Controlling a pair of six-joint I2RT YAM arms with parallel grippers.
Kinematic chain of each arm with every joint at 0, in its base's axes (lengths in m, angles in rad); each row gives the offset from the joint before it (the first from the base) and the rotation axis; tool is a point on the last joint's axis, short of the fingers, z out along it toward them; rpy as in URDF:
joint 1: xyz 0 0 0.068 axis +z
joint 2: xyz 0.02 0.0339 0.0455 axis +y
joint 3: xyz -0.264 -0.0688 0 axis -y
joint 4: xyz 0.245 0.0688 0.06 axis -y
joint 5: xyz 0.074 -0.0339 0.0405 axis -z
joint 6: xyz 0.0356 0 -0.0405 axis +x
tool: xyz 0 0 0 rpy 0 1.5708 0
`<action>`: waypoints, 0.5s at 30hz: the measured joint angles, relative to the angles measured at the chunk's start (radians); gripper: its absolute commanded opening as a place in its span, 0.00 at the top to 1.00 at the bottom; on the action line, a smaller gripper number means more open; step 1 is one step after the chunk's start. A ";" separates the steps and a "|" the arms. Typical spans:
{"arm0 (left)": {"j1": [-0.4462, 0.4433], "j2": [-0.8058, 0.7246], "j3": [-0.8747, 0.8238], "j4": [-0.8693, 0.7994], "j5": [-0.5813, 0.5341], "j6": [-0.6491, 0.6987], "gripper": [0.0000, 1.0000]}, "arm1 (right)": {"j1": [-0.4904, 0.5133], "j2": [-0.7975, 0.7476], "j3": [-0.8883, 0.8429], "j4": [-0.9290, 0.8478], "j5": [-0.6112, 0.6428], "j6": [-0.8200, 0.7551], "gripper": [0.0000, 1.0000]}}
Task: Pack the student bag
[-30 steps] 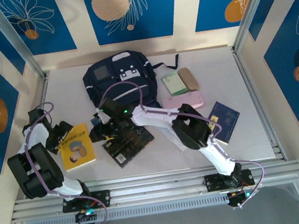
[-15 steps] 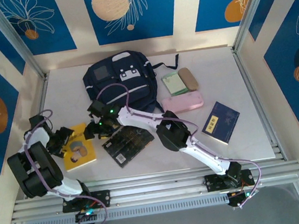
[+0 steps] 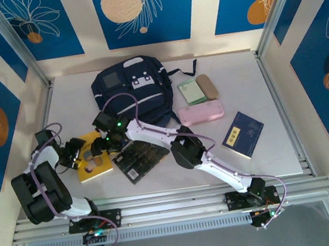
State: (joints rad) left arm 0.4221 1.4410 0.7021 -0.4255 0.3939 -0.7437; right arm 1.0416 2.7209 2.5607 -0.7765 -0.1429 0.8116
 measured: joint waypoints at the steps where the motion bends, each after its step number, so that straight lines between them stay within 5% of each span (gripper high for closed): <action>1: -0.006 0.001 -0.004 0.008 0.000 0.000 0.26 | -0.001 0.003 0.005 -0.003 -0.007 0.000 0.33; 15: -0.028 0.013 -0.022 0.049 0.051 -0.007 0.31 | -0.048 -0.099 -0.234 0.267 -0.306 0.160 0.36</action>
State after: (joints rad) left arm 0.3943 1.4544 0.6804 -0.3763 0.4446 -0.7509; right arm 0.9932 2.6217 2.3268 -0.5091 -0.4492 0.9714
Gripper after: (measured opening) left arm 0.694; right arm 0.653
